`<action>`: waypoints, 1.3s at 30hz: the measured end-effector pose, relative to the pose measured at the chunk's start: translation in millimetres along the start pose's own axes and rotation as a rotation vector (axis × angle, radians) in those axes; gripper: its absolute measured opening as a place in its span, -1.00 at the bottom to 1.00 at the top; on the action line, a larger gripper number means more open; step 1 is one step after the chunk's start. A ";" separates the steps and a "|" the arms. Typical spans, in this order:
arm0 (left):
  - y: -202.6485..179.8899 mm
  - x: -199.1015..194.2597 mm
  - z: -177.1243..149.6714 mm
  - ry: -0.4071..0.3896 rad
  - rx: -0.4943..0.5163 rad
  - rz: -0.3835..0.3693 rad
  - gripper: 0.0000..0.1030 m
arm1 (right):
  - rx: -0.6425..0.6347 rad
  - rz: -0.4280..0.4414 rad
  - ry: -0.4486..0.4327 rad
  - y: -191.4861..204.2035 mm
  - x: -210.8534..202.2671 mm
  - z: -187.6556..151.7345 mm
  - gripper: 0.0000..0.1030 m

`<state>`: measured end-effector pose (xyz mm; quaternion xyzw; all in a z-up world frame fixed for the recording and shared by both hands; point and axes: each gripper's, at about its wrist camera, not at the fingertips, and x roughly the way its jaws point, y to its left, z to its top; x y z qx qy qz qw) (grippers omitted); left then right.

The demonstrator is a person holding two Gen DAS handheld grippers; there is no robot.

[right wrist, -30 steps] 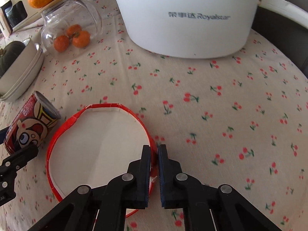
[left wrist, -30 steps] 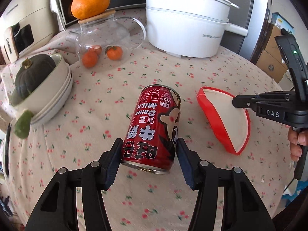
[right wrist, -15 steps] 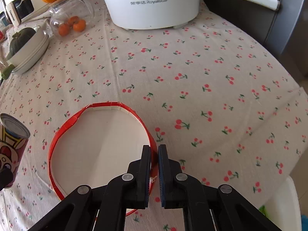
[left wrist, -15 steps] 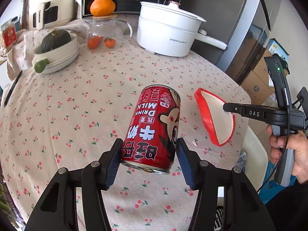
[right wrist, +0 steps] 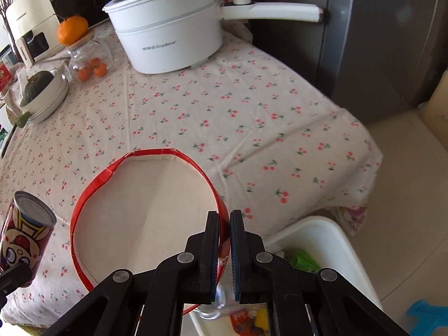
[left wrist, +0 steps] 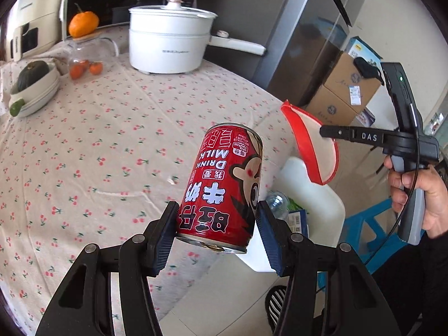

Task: Collect trash
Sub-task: 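Carry the can and red lid over the bin and open both tools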

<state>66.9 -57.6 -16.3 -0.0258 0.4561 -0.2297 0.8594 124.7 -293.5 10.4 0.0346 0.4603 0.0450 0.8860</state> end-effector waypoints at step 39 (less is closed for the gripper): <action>-124.1 110.7 -33.3 0.294 0.266 -0.085 0.48 | 0.038 -0.172 0.193 -140.3 25.2 -64.3 -0.83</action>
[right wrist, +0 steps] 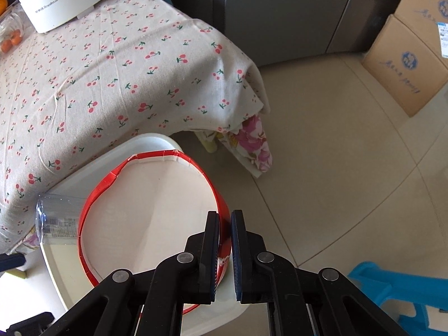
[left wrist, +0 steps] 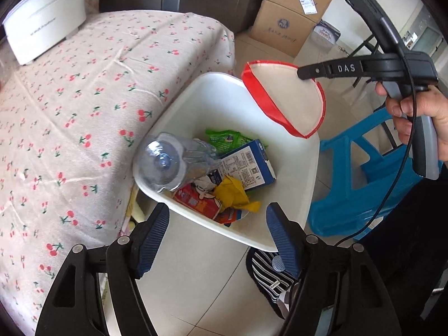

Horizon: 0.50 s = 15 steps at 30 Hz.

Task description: Collect trash

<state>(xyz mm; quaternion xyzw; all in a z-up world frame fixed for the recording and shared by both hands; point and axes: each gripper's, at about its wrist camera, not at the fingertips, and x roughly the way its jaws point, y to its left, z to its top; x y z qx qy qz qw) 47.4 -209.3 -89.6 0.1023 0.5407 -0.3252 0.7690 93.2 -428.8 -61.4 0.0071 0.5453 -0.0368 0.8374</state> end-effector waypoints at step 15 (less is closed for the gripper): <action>35.1 -88.0 -51.5 -0.122 -0.237 0.229 0.93 | 0.040 0.043 -0.118 29.0 -59.2 -12.3 0.50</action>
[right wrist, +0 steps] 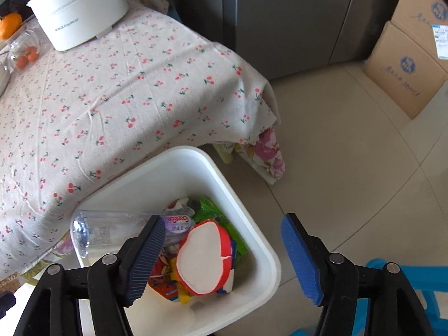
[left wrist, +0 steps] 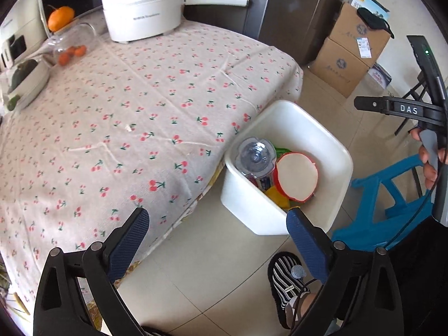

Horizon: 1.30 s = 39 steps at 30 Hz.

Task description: Collect trash

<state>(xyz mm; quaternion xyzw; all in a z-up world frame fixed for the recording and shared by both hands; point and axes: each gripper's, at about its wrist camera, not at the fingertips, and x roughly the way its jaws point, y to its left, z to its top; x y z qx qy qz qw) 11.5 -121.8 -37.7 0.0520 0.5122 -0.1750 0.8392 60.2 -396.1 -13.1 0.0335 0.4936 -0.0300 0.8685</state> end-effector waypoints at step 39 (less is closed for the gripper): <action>22.9 -125.6 -72.3 -0.328 -0.260 0.198 0.94 | -0.163 0.020 -0.367 137.1 -122.1 -109.3 0.99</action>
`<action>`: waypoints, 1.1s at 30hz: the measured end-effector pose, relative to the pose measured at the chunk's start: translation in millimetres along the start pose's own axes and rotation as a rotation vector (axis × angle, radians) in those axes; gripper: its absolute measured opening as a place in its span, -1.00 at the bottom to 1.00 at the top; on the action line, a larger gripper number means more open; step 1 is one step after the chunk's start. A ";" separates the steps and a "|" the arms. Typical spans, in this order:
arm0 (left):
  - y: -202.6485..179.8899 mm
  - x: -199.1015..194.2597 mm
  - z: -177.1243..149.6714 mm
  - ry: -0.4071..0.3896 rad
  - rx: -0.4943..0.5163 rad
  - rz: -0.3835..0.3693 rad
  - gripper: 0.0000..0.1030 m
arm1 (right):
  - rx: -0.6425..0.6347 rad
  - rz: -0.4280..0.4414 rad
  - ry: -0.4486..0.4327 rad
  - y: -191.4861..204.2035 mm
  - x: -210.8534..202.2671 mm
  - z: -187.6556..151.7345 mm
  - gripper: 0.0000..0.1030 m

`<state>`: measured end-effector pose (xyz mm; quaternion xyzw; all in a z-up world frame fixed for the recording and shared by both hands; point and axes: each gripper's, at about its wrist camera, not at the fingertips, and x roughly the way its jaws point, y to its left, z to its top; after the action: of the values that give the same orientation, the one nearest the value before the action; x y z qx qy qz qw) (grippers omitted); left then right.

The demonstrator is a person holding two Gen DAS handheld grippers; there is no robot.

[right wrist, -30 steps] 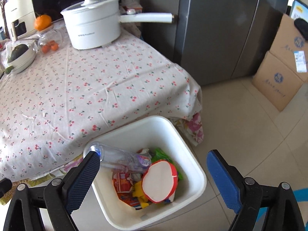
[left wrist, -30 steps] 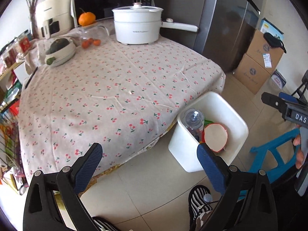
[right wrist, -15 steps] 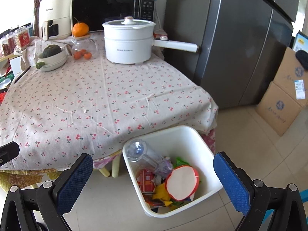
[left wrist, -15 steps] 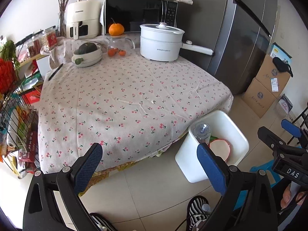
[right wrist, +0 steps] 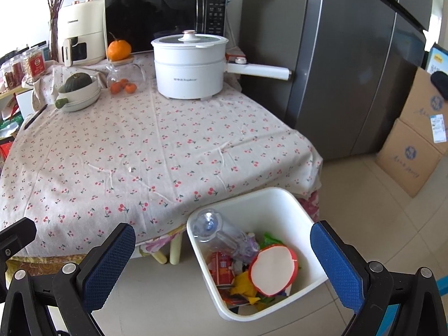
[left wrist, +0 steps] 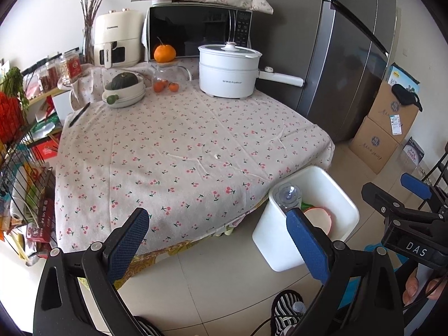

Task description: Collect trash

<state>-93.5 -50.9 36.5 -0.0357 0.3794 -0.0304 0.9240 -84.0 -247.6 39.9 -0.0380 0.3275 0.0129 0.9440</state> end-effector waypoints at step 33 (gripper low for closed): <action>-9.5 -2.4 -2.8 0.010 0.027 -0.014 0.95 | 0.020 -0.012 -0.018 -5.6 -1.6 0.4 0.99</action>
<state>-97.4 -60.3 37.1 -0.0256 0.3831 -0.0423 0.9224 -84.7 -253.2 41.6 -0.0304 0.3189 0.0043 0.9473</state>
